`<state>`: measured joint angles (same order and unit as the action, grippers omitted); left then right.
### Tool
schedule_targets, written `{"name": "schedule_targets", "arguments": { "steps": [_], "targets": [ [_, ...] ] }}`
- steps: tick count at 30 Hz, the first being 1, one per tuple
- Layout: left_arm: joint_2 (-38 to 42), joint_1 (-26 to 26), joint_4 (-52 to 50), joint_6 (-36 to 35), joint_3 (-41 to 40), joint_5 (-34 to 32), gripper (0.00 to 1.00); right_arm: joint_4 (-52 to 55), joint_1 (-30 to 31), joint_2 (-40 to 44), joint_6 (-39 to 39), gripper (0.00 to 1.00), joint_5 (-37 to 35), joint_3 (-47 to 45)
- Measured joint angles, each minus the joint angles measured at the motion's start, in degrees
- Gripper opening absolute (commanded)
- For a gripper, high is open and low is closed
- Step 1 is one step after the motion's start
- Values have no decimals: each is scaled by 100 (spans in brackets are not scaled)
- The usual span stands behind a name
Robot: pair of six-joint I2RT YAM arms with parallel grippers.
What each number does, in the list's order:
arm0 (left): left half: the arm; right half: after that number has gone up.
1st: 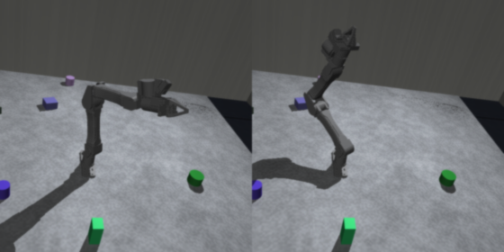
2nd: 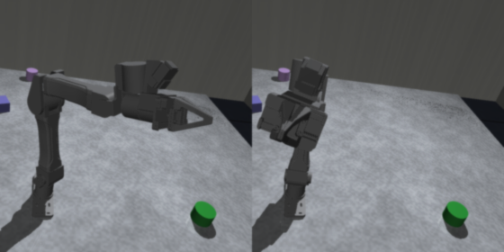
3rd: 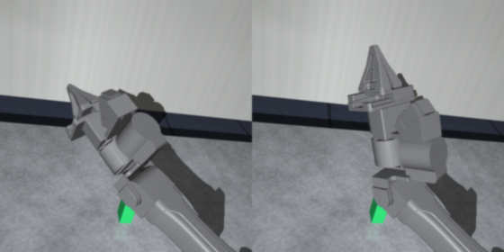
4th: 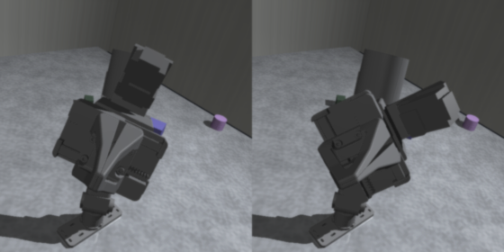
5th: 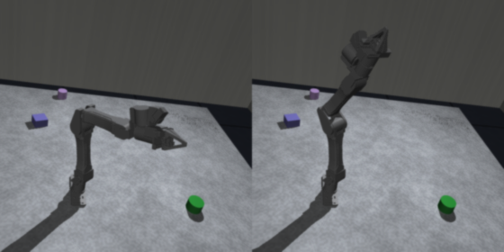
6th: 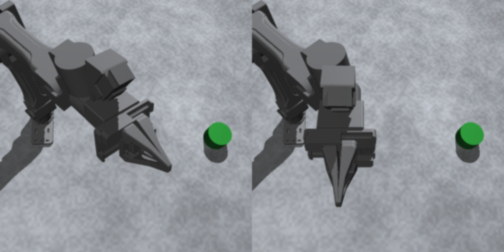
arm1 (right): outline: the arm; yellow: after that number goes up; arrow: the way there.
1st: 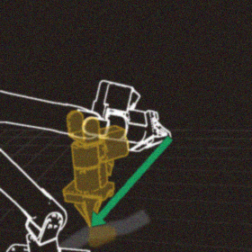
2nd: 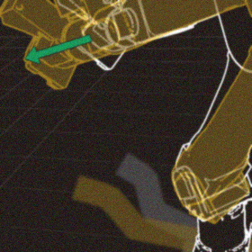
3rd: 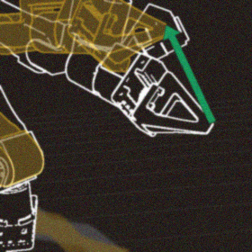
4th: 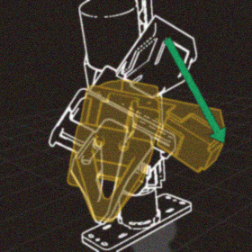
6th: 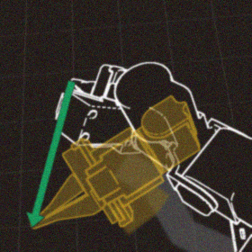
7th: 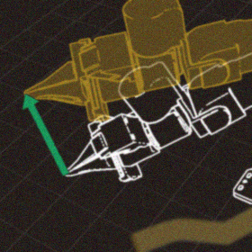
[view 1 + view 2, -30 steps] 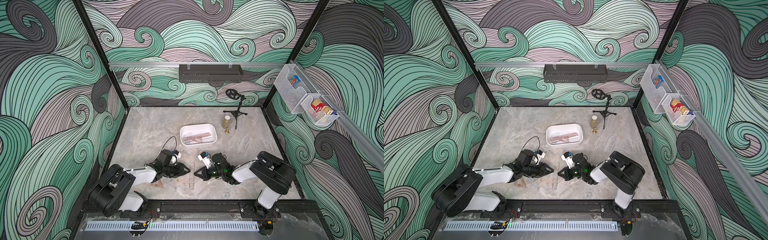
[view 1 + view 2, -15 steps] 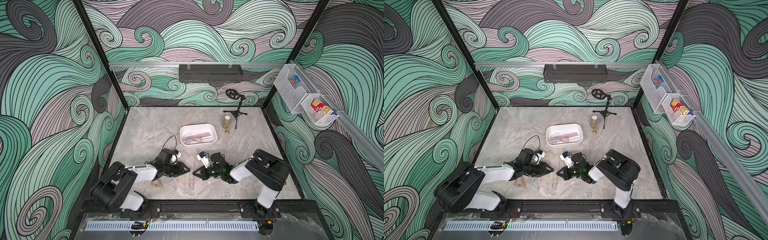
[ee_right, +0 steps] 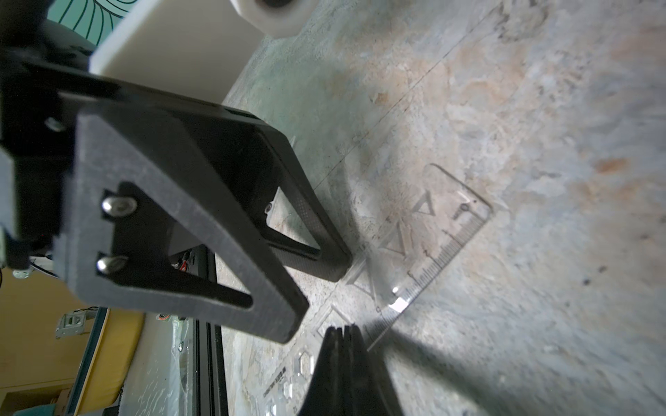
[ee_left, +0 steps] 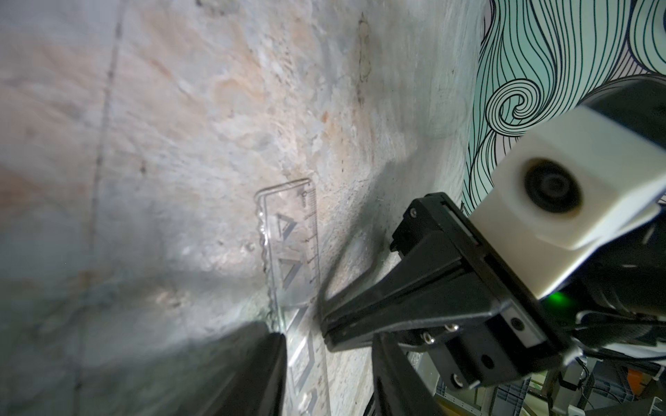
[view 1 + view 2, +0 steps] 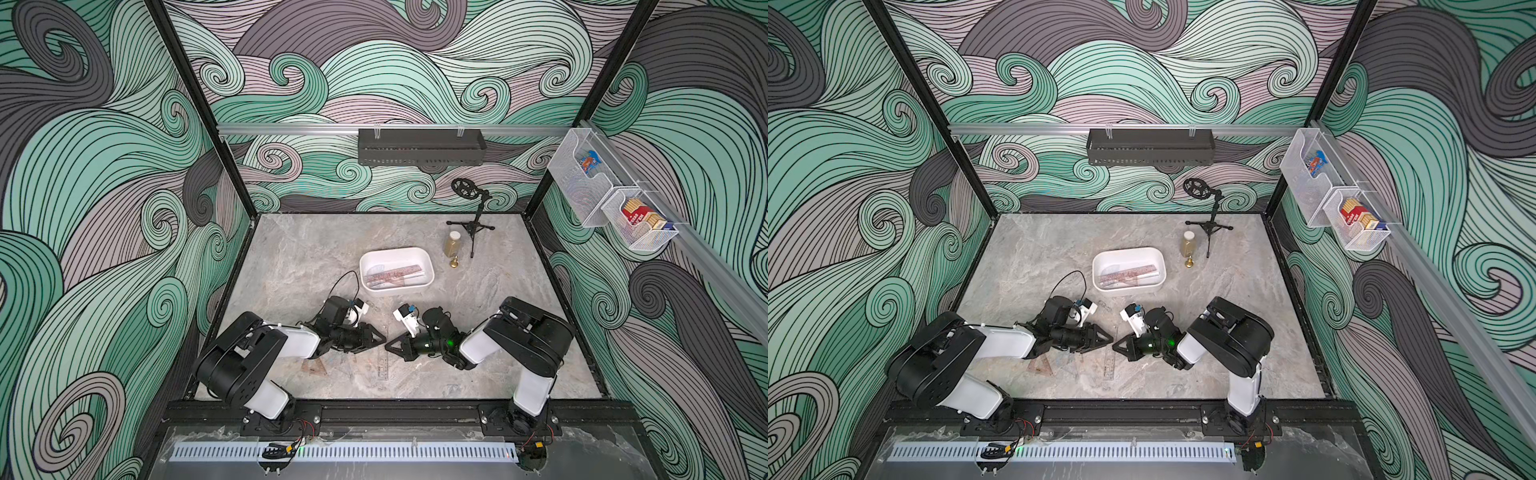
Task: Put the scattered rulers into the storage box
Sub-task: Pick up the ruler from the center of the board.
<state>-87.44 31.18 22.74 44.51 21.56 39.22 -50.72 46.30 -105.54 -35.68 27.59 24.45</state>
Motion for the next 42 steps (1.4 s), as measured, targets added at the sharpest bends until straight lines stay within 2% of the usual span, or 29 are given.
{"name": "schedule_targets", "arguments": {
  "steps": [8,12,20,28,33,42],
  "targets": [
    [-197,81,192,15,83,72,44,42,-57,164,-7,0,20,-170],
    [-249,111,223,15,116,87,44,697,-157,664,50,0,4,-330],
    [-459,291,308,15,280,138,44,1749,-892,1687,284,4,-44,-372],
    [-933,883,201,-87,828,345,44,2210,-1373,1690,538,27,-20,-356],
    [-815,1021,-426,-369,1023,339,49,2465,-1580,1696,717,33,24,-321],
    [402,632,-2319,-737,1161,-262,66,2743,-1606,2081,730,39,168,-544]
  ]
}}
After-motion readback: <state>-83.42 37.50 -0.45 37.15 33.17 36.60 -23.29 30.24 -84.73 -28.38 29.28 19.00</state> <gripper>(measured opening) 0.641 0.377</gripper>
